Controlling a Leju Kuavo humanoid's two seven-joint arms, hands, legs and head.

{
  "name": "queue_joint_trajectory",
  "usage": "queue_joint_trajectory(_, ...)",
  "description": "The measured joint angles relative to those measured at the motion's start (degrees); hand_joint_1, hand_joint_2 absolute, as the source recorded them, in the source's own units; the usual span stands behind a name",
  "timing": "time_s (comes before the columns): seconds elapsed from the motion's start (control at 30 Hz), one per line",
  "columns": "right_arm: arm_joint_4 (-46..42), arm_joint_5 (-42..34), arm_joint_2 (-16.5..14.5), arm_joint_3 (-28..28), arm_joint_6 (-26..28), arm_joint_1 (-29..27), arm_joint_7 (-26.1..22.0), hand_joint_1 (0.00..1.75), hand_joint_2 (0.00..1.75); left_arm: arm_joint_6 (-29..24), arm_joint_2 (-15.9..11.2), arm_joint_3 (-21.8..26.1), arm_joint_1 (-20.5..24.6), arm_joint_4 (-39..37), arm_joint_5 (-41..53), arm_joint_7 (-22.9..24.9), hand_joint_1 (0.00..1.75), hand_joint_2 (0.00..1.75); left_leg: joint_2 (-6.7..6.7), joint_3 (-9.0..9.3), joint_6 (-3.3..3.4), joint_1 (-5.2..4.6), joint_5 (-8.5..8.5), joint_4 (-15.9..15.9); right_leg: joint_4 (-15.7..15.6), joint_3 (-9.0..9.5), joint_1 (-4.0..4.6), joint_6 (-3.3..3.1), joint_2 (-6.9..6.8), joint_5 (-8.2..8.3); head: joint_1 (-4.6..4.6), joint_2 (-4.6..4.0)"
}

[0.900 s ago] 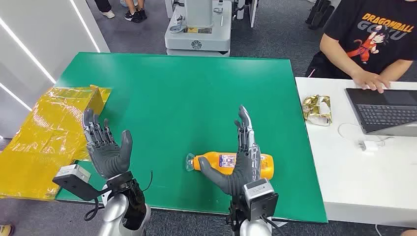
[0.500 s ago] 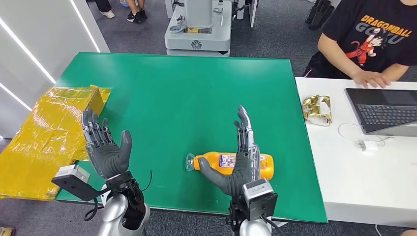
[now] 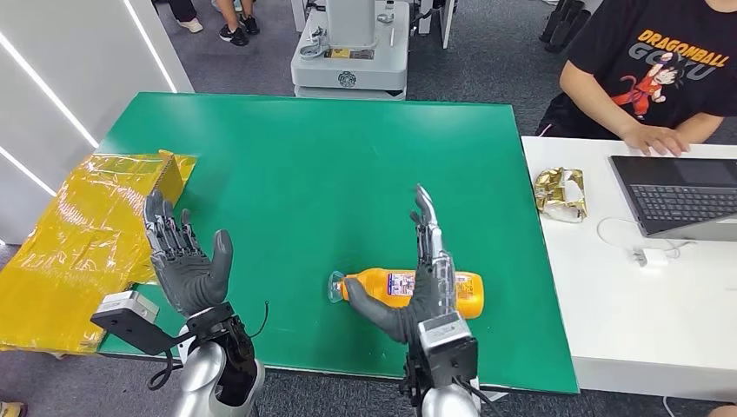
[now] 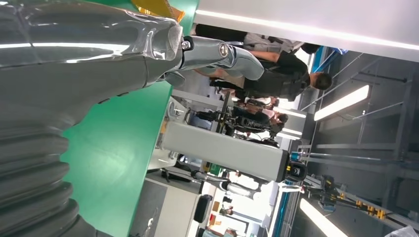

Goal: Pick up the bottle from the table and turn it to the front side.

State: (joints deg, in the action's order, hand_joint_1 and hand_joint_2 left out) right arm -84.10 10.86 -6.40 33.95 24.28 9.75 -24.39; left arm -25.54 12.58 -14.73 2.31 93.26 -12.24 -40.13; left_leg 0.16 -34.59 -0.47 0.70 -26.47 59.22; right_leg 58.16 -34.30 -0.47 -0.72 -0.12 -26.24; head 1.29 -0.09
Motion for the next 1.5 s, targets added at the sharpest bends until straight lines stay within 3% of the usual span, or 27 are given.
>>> queue_joint_trajectory(0.13,-0.4,6.9,1.2,0.0,-4.4,0.7,5.0,0.00,1.75,0.0,-0.1,0.0,0.0,0.1,0.0,0.0,0.00,1.75,0.00,0.00,0.00,0.00,0.00,0.0,0.0,0.00,0.00,0.00,0.00,0.00,0.01,0.00)
queue_joint_trajectory(0.27,-2.2,20.8,3.7,-0.4,-10.8,1.2,10.2,0.00,1.75,1.1,-0.3,0.0,-0.2,0.4,0.0,0.0,0.00,1.75,-0.01,0.00,0.00,0.00,0.00,0.0,0.0,0.00,0.00,0.00,-0.02,0.00,0.00,0.00)
queue_joint_trajectory(0.43,-4.3,33.9,8.4,-1.9,-19.9,1.3,16.6,0.00,1.75,4.0,-0.3,0.0,-0.3,0.5,0.5,0.6,0.00,1.75,-0.03,-0.01,0.01,-0.02,0.00,0.0,0.0,0.01,-0.02,0.01,-0.03,0.01,0.00,0.00)
queue_joint_trajectory(0.57,-5.7,38.9,13.0,-2.9,-24.4,0.9,20.5,0.00,1.75,6.1,-0.3,0.0,-0.3,0.5,0.6,1.6,0.00,1.75,-0.05,-0.03,0.01,-0.02,-0.01,0.0,0.0,0.01,-0.02,0.02,-0.05,0.01,-0.01,0.00)
queue_joint_trajectory(0.77,-7.5,40.9,20.5,-3.8,-31.9,1.5,24.9,0.00,1.75,8.0,-0.4,0.0,-0.1,0.5,0.2,2.4,0.00,1.75,-0.06,-0.03,0.02,-0.03,-0.01,0.0,-0.1,0.00,-0.03,0.02,-0.06,0.01,0.00,0.00)
queue_joint_trajectory(0.93,-7.3,39.6,24.8,-4.2,-36.0,3.4,25.1,0.00,1.75,8.2,-0.4,-0.1,0.0,0.4,-0.3,2.4,0.00,1.75,-0.04,-0.03,0.02,-0.02,-0.01,0.0,0.0,0.00,-0.03,0.02,-0.04,0.02,0.02,0.00)
queue_joint_trajectory(1.07,-3.5,36.3,28.1,-3.4,-40.2,8.6,23.5,0.00,1.75,7.9,-0.6,-0.8,0.0,0.3,-0.9,2.3,0.00,1.75,-0.03,-0.02,0.03,-0.02,0.00,0.0,0.0,0.01,-0.03,0.02,-0.03,0.03,0.02,0.00)
queue_joint_trajectory(1.27,4.8,32.6,30.8,-0.6,-42.7,17.0,21.2,0.00,1.75,7.0,-1.0,-2.1,0.1,-0.2,-1.6,2.1,0.00,1.75,-0.04,-0.03,0.04,-0.03,0.02,0.1,0.0,0.01,-0.03,0.03,-0.04,0.09,0.01,0.00)
queue_joint_trajectory(1.5,10.4,29.2,31.3,1.9,-44.3,21.5,20.2,0.00,1.75,6.6,-1.2,-2.8,0.1,-0.4,-1.9,2.0,0.00,1.75,-0.05,-0.04,0.04,-0.02,0.01,0.0,0.0,0.00,-0.02,0.03,-0.04,0.08,0.02,0.00)
